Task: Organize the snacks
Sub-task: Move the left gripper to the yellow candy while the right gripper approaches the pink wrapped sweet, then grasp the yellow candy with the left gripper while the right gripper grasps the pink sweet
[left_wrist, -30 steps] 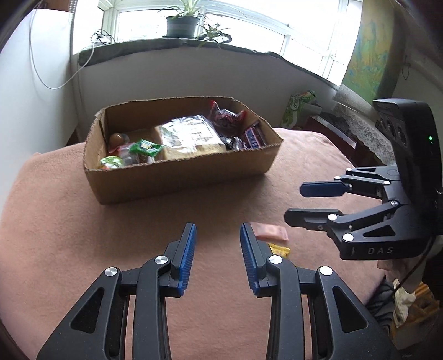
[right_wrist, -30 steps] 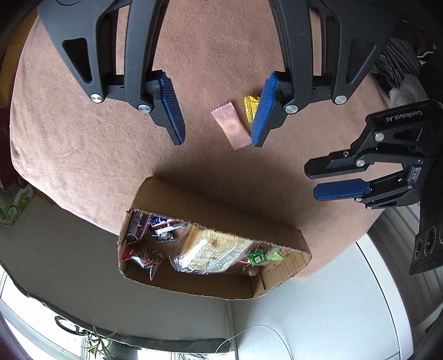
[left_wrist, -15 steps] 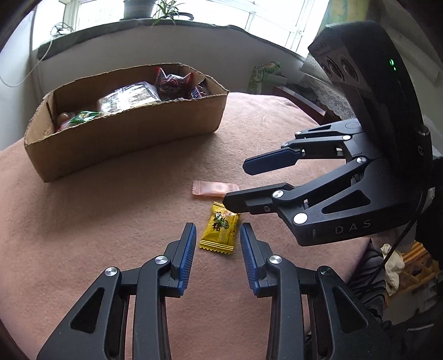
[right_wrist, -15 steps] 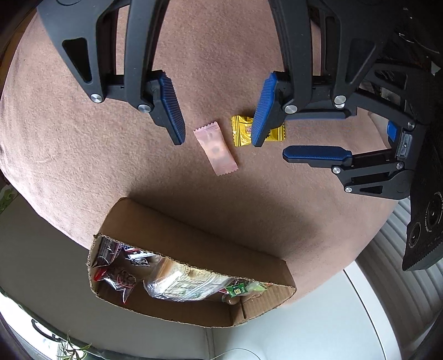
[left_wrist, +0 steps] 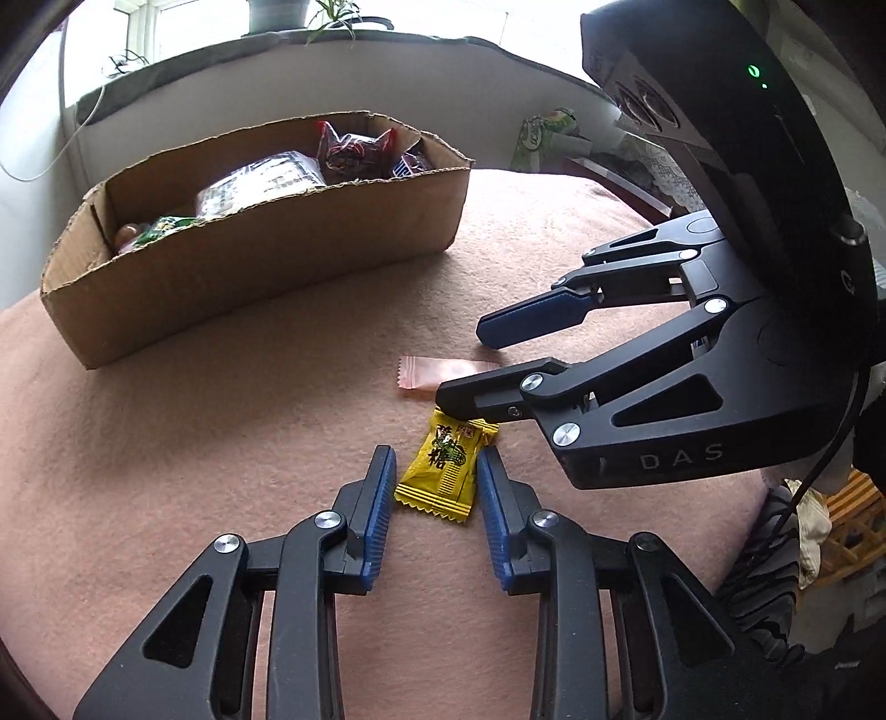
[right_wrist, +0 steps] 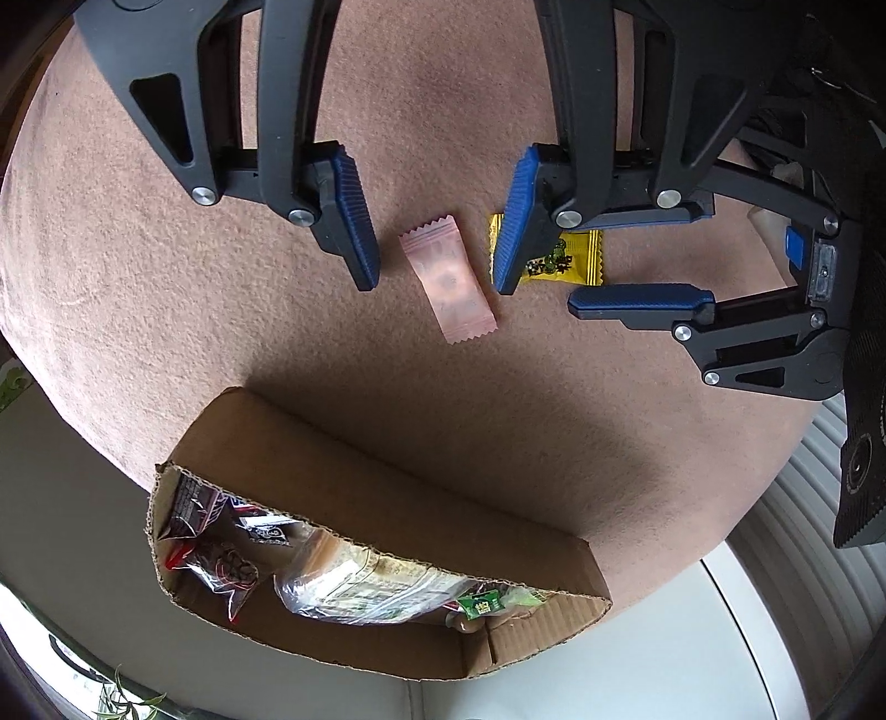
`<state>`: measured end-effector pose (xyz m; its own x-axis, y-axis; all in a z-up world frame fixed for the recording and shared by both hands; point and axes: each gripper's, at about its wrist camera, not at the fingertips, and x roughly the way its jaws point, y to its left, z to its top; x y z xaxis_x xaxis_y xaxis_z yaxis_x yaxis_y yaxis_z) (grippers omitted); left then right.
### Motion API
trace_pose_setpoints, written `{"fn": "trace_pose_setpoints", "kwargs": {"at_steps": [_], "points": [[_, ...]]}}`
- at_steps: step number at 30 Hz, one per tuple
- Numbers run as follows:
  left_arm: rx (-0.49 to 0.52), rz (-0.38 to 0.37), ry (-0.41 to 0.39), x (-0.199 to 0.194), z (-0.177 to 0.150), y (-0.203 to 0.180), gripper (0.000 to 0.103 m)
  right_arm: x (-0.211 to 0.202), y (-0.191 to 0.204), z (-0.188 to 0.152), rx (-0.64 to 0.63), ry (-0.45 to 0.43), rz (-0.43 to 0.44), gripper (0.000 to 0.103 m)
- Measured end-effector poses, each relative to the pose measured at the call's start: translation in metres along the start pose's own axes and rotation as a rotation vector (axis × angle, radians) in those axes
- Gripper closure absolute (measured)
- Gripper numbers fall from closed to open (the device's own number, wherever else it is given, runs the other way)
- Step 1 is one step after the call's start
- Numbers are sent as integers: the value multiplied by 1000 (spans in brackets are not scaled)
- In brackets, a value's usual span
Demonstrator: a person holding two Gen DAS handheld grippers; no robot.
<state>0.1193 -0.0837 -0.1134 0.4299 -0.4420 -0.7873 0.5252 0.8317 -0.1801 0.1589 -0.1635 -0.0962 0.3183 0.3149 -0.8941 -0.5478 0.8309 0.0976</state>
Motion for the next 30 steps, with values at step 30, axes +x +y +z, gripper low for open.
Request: {"fn": "trace_pose_setpoints", "kwargs": {"at_steps": [30], "points": [[-104,55,-50,-20,-8,33,86,-9,9,-3,7,-25,-36,83]]}}
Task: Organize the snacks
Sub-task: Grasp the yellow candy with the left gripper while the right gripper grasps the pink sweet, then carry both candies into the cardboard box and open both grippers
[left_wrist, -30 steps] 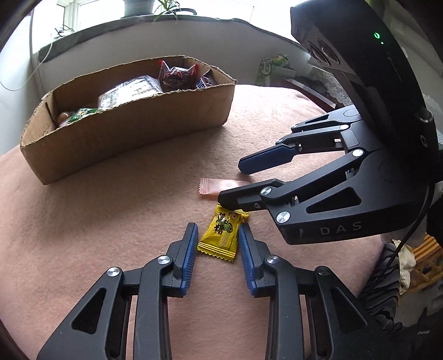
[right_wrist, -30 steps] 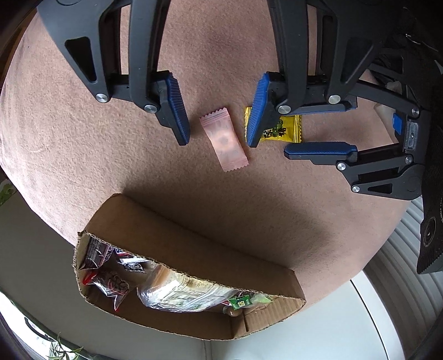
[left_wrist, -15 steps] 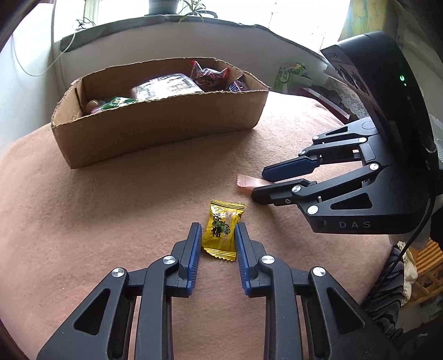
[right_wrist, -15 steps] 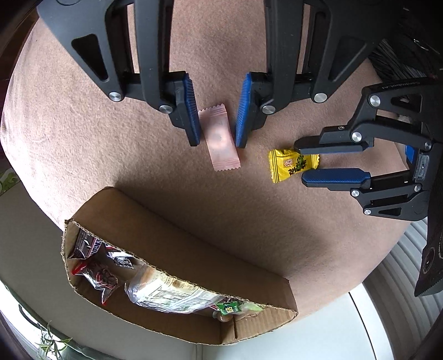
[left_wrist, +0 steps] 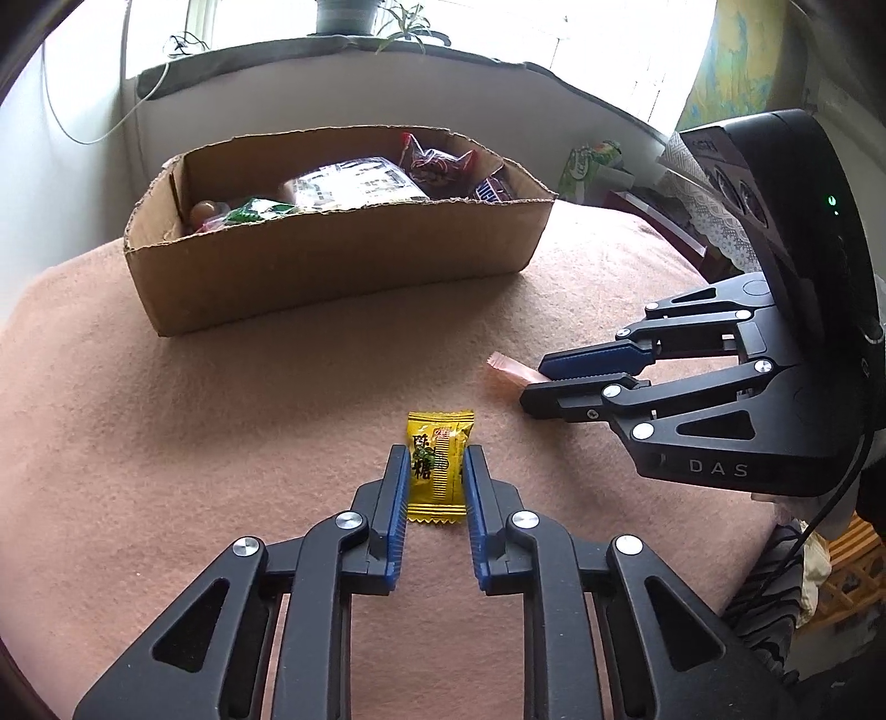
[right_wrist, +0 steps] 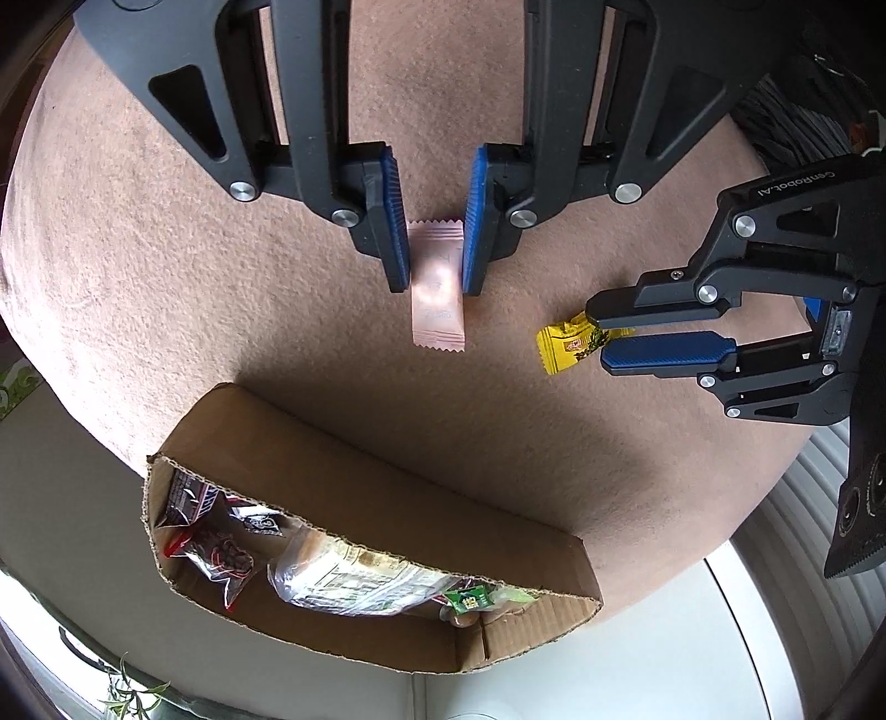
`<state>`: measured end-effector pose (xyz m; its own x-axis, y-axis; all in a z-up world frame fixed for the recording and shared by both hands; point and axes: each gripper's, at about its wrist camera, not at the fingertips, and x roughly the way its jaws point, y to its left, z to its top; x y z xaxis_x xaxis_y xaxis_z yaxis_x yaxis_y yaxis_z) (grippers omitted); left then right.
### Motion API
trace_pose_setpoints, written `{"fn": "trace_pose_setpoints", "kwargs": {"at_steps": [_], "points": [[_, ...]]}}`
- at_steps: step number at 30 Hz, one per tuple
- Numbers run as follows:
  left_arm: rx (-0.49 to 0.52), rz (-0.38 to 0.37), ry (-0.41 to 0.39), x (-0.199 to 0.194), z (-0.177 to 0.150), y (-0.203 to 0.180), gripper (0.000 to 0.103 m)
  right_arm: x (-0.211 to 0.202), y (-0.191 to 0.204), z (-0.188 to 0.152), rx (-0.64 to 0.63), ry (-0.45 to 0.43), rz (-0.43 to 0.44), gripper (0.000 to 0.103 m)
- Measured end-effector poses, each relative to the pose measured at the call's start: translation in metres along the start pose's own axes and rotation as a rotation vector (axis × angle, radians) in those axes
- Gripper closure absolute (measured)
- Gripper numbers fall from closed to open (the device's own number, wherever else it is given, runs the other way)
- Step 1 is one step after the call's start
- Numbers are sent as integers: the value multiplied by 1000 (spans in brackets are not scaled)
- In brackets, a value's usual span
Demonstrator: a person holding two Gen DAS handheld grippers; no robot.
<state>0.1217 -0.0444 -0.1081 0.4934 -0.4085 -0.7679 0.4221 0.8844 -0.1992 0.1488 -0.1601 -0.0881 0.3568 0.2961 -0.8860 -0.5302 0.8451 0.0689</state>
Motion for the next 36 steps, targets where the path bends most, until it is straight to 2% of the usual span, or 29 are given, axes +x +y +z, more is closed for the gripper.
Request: {"fn": "trace_pose_setpoints", "kwargs": {"at_steps": [6,9,13,20,21,22,24,29,31,36], "points": [[-10,1,-13,-4,2,1,87,-14,0,-3,0,-25,-10,83],[32,12,29,6,0,-6,86,-13,0,-5,0,-17,-17,83],[56,40,25,9,-2,-11,83,-9,3,-6,5,-9,-15,83],[23,16,27,10,5,-8,83,-9,1,-4,10,-14,-17,83],[13,11,23,9,5,-7,82,-9,1,-4,12,-16,-18,83],[10,9,19,8,7,-7,75,-10,2,-5,12,-17,-20,83],[14,23,14,8,9,-9,70,-10,3,-6,11,-16,-27,83],[61,31,39,20,10,-20,70,-11,2,-8,18,-17,-39,83],[71,55,29,21,9,-21,79,-11,0,-8,24,-17,-40,83],[33,59,13,16,8,-14,80,-14,-3,-11,33,-24,-42,83]]}}
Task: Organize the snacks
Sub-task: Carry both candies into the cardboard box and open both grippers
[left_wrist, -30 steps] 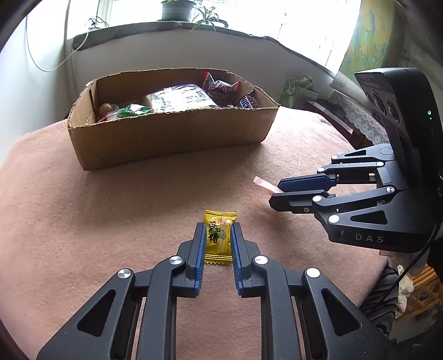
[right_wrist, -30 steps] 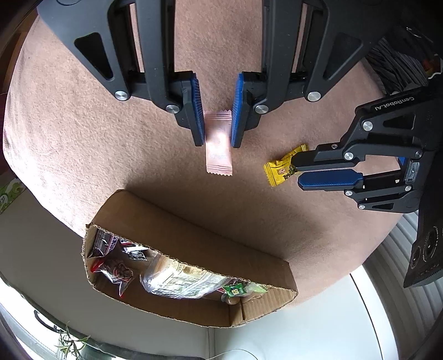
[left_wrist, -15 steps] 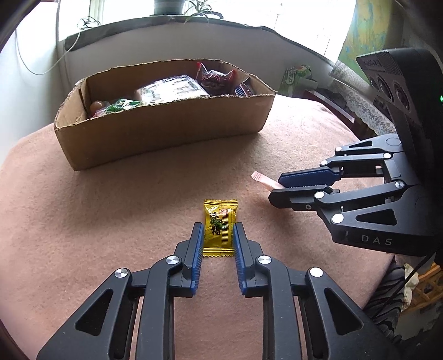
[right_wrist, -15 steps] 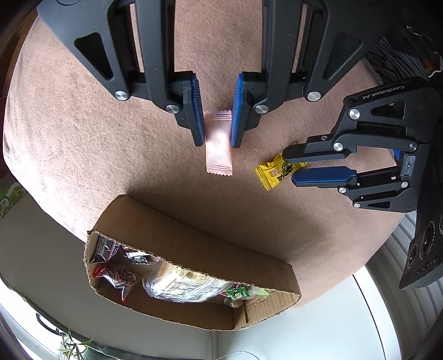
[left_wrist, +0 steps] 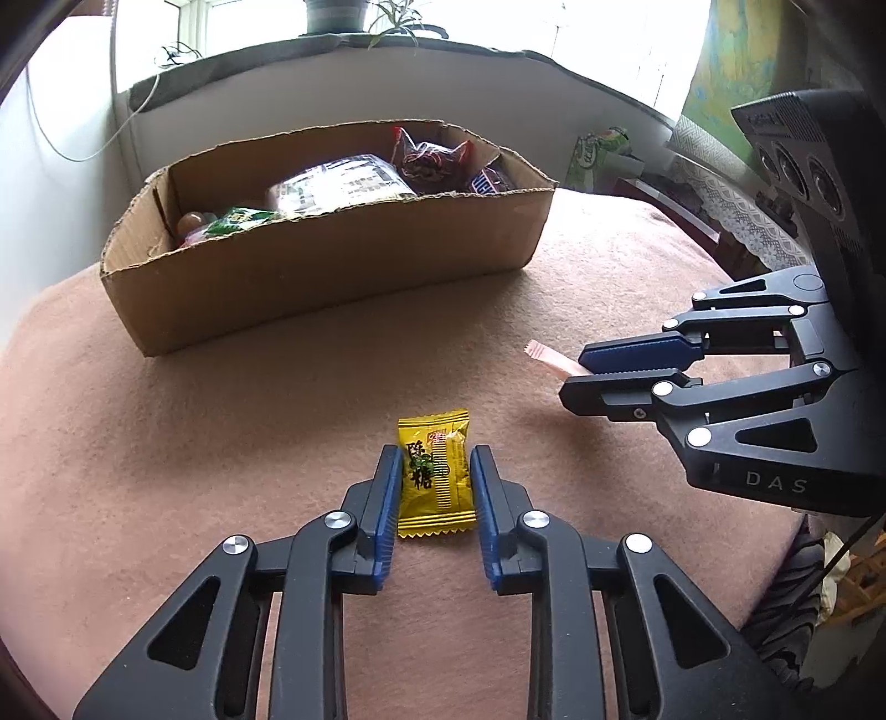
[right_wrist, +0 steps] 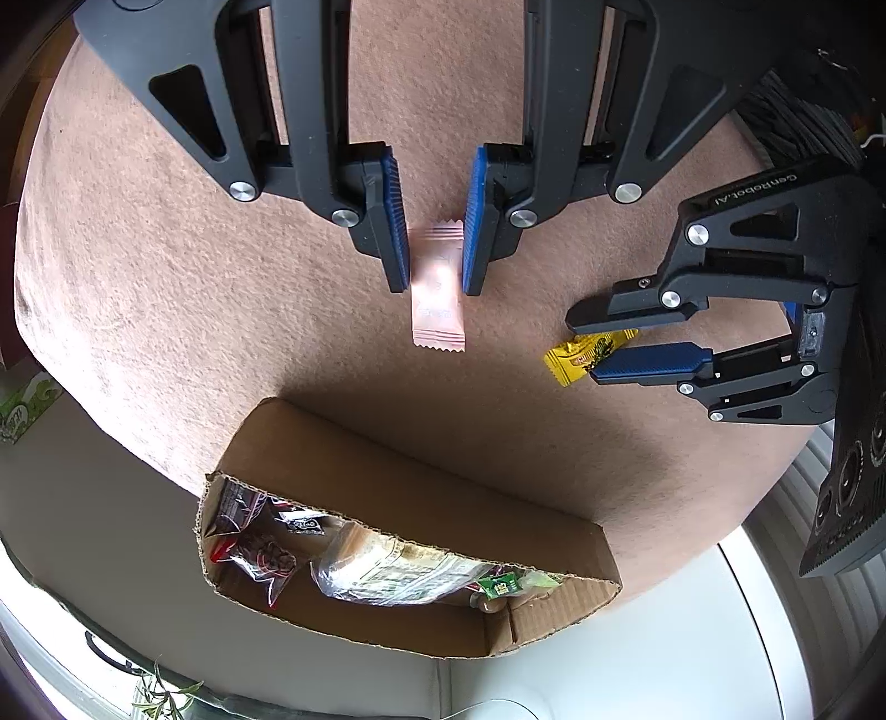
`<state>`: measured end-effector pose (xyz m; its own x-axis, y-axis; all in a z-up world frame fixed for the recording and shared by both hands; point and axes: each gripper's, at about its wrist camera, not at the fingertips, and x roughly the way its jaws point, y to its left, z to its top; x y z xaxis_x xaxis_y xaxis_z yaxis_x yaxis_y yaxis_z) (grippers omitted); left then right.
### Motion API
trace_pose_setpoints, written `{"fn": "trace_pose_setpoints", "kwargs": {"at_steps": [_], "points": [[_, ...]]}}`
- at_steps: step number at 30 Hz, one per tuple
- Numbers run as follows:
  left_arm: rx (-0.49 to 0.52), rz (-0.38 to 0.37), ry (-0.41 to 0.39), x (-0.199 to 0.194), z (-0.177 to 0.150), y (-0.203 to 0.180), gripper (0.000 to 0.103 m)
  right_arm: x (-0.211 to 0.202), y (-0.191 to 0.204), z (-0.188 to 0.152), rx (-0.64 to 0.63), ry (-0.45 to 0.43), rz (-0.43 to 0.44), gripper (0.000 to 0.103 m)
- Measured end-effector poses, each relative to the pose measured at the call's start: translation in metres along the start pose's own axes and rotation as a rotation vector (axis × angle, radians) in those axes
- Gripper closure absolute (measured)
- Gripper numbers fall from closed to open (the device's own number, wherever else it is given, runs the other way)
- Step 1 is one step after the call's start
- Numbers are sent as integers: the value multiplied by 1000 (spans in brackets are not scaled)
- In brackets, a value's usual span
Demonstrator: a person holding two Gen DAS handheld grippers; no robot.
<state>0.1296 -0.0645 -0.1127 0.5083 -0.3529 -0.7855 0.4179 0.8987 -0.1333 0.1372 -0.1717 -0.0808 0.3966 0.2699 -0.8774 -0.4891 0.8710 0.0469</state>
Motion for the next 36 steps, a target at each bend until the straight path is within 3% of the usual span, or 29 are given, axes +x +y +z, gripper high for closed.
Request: {"fn": "trace_pose_setpoints", "kwargs": {"at_steps": [20,36], "points": [[-76,59,-175,-45,48,28,80,-46,-16,24,19,-117,-43,83],[-97,104,-240,-40,106,47,80,-46,-43,82,40,-178,-86,83]]}}
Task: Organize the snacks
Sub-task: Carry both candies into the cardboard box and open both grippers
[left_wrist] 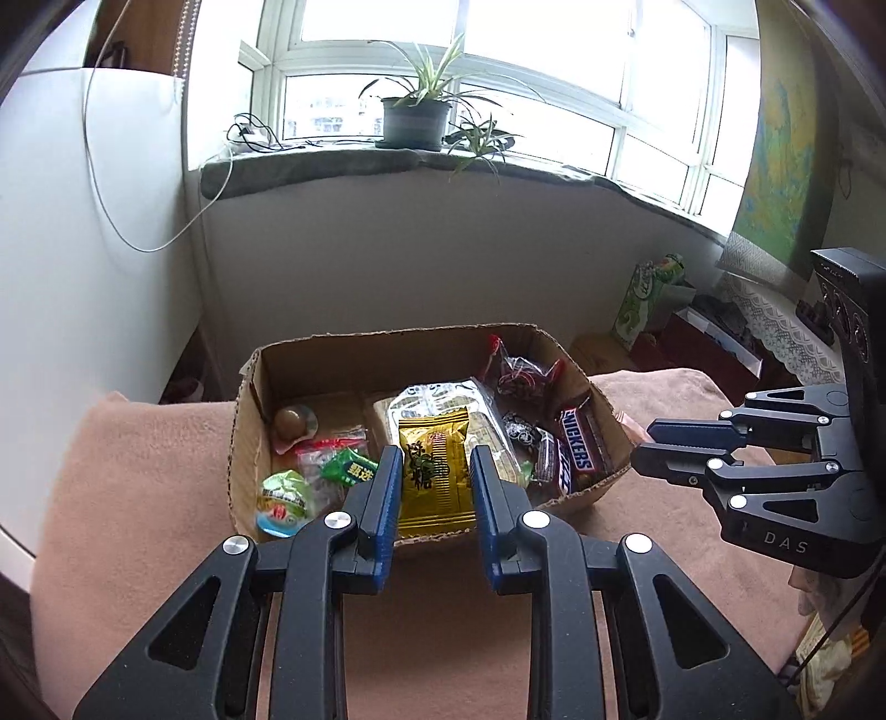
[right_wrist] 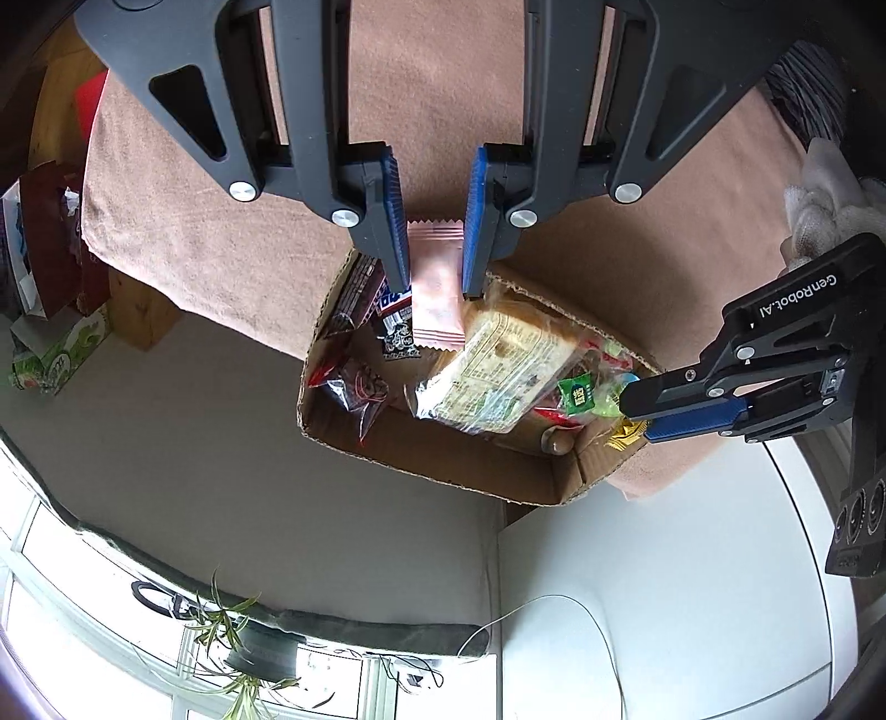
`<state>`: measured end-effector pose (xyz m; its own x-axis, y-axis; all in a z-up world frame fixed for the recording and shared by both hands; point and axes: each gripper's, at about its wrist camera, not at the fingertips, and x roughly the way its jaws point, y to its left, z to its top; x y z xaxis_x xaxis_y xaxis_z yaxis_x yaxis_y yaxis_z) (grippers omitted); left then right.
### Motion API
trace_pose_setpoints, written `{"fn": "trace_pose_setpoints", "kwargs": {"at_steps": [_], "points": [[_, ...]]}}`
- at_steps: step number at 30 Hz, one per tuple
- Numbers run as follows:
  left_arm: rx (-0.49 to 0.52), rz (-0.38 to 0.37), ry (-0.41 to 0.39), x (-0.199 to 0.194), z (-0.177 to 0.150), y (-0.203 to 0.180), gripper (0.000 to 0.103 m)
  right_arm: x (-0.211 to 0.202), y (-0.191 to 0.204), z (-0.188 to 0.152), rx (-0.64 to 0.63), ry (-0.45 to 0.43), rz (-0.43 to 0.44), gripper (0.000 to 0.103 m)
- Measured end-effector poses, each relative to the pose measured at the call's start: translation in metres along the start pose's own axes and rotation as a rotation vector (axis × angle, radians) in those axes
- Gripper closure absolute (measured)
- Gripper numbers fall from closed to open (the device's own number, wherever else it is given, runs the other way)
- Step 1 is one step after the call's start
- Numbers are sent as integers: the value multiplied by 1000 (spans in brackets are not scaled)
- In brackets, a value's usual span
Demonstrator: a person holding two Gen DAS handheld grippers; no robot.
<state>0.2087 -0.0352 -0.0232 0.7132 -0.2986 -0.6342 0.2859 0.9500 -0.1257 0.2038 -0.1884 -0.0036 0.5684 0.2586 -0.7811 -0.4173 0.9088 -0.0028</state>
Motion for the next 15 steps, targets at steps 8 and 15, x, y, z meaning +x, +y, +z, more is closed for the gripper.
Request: {"fn": "trace_pose_setpoints", "kwargs": {"at_steps": [8,15], "points": [[-25,12,15,16,9,14,80,23,-15,15,43,9,-12,83],[-80,21,50,29,7,33,80,44,-24,24,91,29,-2,83]]}}
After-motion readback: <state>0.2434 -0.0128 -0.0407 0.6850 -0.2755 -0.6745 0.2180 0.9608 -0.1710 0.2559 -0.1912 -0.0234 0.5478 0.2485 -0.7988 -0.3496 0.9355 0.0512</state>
